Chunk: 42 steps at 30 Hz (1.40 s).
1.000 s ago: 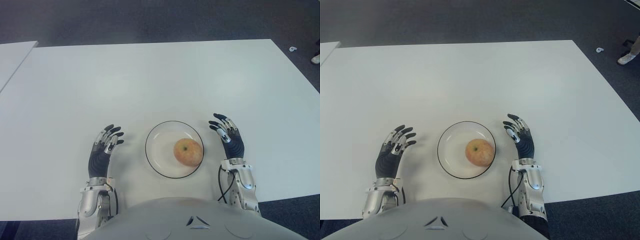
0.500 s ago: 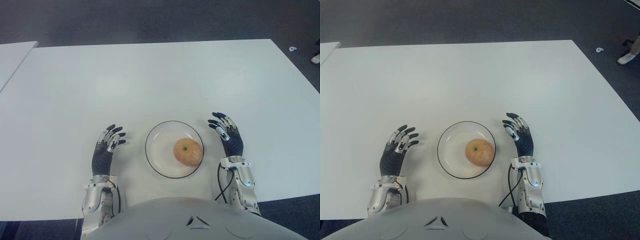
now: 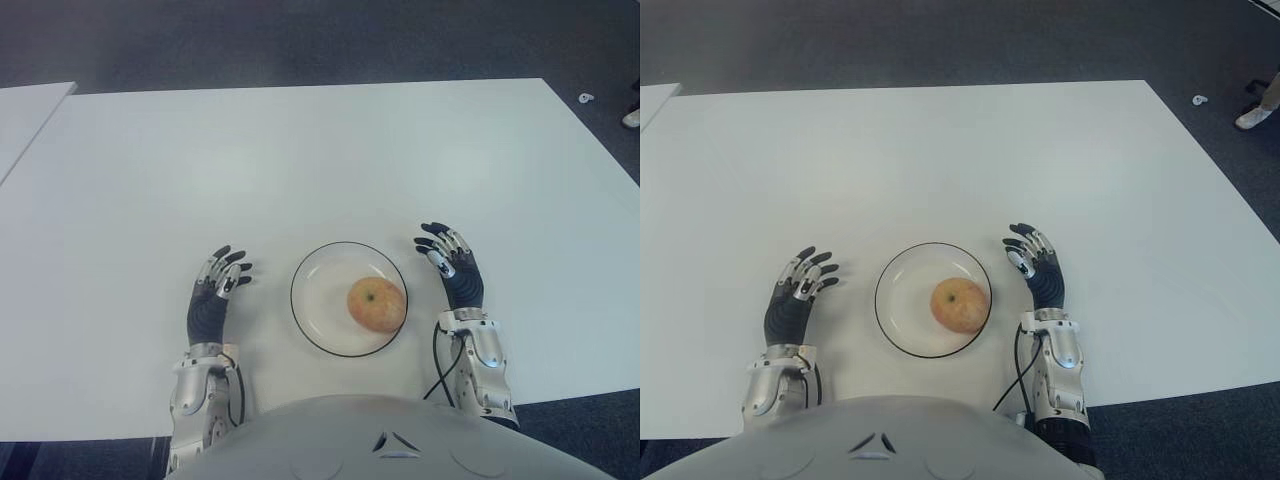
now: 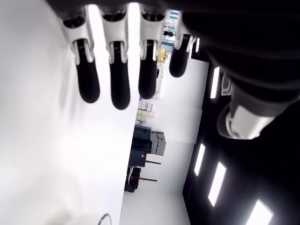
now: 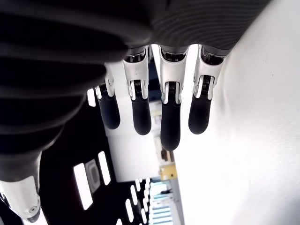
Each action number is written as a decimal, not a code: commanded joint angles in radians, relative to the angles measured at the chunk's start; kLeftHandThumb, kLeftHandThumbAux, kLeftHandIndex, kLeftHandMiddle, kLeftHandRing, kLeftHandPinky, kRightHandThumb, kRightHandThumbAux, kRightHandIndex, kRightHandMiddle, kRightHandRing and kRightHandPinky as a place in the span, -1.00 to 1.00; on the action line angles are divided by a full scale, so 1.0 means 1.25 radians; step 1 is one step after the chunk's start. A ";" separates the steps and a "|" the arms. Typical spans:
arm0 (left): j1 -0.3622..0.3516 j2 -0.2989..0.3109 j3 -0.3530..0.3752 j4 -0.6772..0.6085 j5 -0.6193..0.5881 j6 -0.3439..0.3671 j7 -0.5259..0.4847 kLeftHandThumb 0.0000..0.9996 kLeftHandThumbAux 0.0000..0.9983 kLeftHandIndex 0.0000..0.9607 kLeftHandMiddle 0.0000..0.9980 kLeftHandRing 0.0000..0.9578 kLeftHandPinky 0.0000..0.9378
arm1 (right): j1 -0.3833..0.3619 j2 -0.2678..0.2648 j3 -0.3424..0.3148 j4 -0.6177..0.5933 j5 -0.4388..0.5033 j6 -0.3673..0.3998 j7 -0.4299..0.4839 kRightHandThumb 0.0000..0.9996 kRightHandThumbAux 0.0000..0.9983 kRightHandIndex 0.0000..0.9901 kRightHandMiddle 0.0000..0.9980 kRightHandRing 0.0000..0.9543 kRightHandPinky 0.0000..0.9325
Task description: Put the apples into the plate.
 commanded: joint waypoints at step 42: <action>-0.172 -0.003 0.042 0.420 -0.036 -0.315 -0.112 -0.28 0.02 -0.48 -0.34 -0.22 -0.14 | -0.058 0.034 -0.025 0.355 -0.045 -0.272 0.010 -0.10 0.34 -0.49 -0.18 -0.19 -0.15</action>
